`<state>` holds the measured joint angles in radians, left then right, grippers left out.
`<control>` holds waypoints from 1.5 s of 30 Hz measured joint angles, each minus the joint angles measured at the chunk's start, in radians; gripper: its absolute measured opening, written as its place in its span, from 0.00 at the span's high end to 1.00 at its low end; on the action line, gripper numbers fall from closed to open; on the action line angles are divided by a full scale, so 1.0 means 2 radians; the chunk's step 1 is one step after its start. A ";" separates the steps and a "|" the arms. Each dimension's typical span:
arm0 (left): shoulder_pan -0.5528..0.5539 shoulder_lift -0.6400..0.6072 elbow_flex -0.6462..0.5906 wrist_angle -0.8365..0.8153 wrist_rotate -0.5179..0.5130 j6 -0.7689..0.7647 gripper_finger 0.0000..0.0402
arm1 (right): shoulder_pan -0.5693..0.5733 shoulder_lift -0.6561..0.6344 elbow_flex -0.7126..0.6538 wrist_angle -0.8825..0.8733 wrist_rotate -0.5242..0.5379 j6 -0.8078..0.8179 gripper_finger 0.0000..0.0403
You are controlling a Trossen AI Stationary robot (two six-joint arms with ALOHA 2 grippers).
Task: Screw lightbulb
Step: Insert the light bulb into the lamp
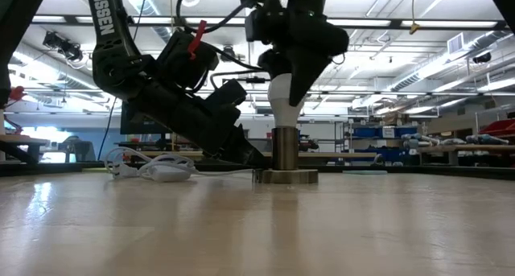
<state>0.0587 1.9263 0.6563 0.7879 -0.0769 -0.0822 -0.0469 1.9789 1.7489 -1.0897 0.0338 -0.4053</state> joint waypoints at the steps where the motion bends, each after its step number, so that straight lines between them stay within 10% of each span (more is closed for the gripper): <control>1: 0.000 0.000 0.000 0.000 0.000 0.000 1.00 | -0.001 0.000 0.000 0.000 0.000 0.029 0.26; 12: 0.000 0.000 0.000 0.000 0.000 0.000 1.00 | -0.009 0.000 0.000 0.007 -0.029 0.346 0.19; 29: 0.000 0.000 0.000 0.001 -0.002 0.000 1.00 | 0.014 -0.001 0.001 -0.015 0.076 -0.036 0.11; 45: 0.000 0.000 0.000 0.001 0.001 -0.001 1.00 | 0.029 -0.001 0.001 -0.034 0.074 0.013 0.16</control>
<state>0.0587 1.9260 0.6563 0.7891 -0.0742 -0.0834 0.0105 1.9762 1.7504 -1.1586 0.1825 -0.3797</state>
